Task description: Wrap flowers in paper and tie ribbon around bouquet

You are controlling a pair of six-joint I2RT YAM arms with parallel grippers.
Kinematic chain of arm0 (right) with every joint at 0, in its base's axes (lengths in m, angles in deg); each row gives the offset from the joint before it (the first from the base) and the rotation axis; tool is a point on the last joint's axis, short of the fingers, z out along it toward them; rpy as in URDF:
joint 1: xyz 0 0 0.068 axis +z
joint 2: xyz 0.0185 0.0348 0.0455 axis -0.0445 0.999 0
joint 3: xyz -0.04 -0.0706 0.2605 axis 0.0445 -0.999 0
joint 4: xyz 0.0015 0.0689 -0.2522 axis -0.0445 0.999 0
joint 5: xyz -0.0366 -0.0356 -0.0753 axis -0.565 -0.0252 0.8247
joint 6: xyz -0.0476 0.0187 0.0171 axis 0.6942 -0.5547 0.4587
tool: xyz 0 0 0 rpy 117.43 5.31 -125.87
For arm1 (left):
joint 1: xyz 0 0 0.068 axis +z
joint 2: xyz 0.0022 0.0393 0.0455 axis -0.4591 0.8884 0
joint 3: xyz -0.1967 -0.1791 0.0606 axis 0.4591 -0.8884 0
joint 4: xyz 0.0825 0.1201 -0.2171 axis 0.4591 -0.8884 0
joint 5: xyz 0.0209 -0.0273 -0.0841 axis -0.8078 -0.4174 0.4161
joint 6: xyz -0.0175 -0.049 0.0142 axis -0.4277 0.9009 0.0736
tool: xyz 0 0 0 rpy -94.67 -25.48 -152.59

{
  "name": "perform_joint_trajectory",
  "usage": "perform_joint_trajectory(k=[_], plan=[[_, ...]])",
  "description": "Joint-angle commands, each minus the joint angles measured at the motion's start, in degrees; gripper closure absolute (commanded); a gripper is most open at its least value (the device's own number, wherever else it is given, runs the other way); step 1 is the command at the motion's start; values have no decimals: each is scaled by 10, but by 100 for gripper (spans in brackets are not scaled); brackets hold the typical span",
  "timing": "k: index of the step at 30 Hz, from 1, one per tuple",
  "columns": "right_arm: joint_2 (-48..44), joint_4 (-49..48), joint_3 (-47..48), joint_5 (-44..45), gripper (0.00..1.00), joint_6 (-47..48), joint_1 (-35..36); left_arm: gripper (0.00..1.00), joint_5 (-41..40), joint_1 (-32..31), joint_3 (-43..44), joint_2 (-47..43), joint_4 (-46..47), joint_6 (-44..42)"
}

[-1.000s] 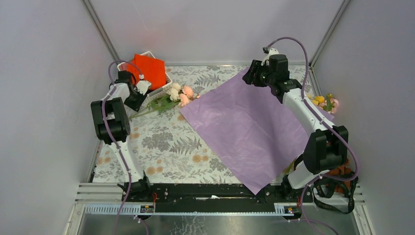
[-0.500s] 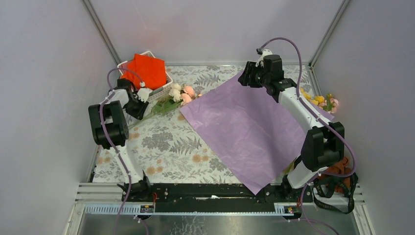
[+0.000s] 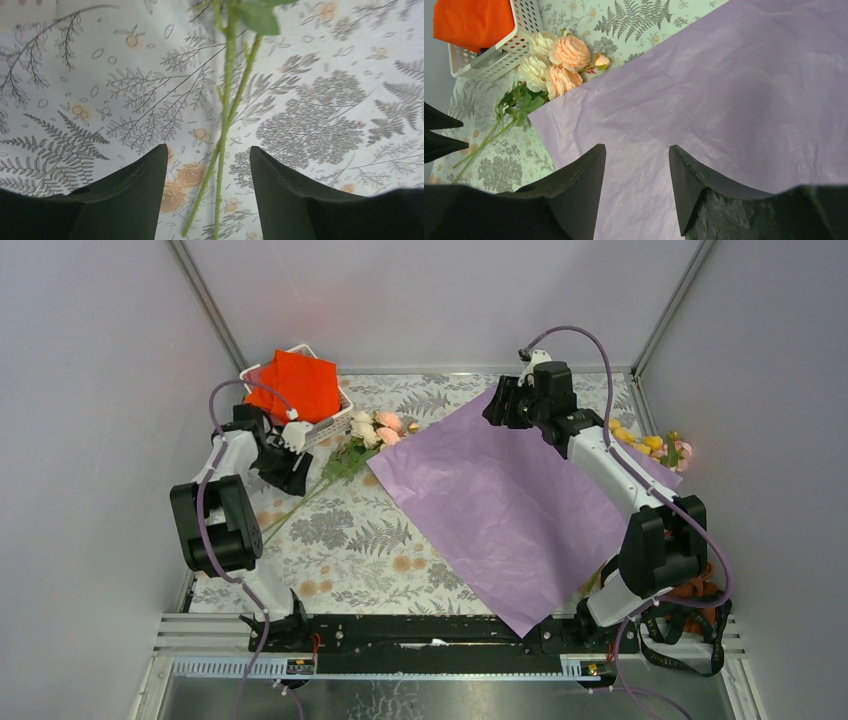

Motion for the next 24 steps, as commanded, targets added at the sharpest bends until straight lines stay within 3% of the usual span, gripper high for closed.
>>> perform_joint_trajectory(k=[1,4,7,16,24], plan=[[-45,-23,-13,4,43,11,11,31,45,-26,2,-19,-9,14],[-48,-20,-17,-2,43,16,12,33,30,-50,3,-5,23,40],[-46,-19,-17,-14,43,22,12,42,6,-69,12,14,66,71],[-51,-1,-24,-27,42,49,12,58,-61,-88,43,83,116,122],[-53,-1,-27,-43,42,54,12,63,-78,-89,33,108,145,133]])
